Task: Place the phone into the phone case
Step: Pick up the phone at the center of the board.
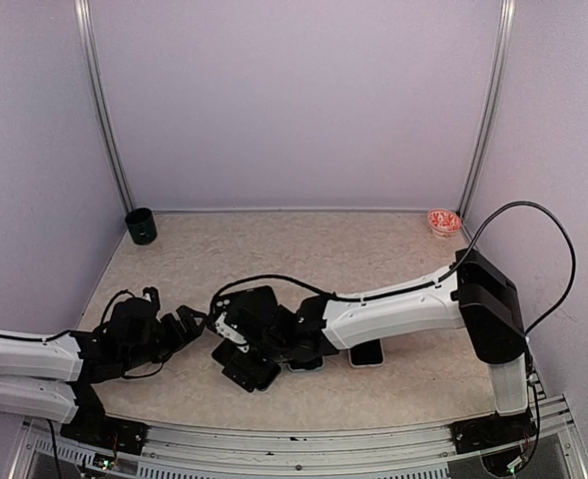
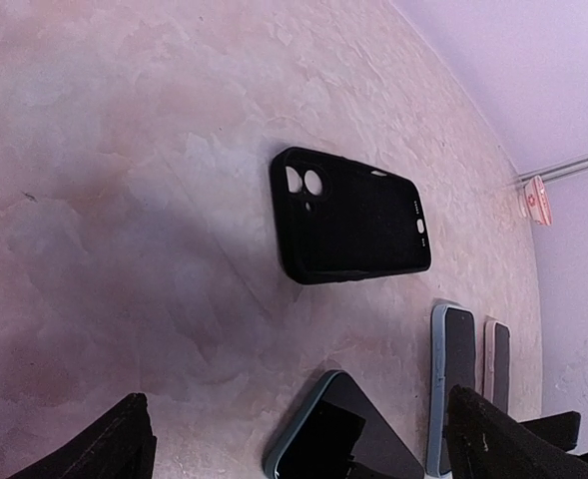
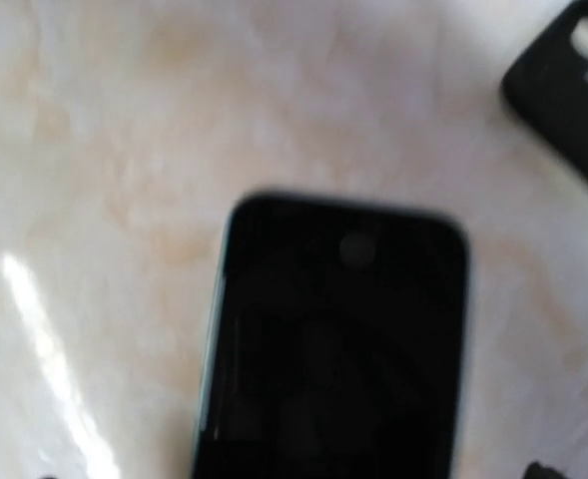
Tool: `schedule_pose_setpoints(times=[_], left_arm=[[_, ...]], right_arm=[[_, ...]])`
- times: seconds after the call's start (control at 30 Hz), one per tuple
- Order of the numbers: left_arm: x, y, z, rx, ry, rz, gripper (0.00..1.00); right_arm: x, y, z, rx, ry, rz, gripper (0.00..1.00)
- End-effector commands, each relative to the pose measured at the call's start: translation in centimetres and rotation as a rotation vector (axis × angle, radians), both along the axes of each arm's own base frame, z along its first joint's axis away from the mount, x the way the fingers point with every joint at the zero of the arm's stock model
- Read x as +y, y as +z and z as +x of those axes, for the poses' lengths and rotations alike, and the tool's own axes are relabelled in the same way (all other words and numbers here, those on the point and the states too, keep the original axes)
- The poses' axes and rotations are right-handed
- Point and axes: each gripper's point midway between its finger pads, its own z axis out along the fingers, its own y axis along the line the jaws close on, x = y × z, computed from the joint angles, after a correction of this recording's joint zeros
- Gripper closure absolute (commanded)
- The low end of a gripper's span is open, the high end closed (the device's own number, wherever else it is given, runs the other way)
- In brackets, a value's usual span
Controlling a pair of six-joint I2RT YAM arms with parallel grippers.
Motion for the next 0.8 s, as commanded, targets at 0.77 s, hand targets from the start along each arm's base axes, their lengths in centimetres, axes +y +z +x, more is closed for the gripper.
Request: schedule_pose_setpoints(times=[0.77], left_arm=[[0.7, -0.3, 0.3, -0.003, 0.027, 0.012, 0.01]], right_arm=[[-1.5, -5.3, -0.3, 0.238, 0.006, -0.167, 0.0]])
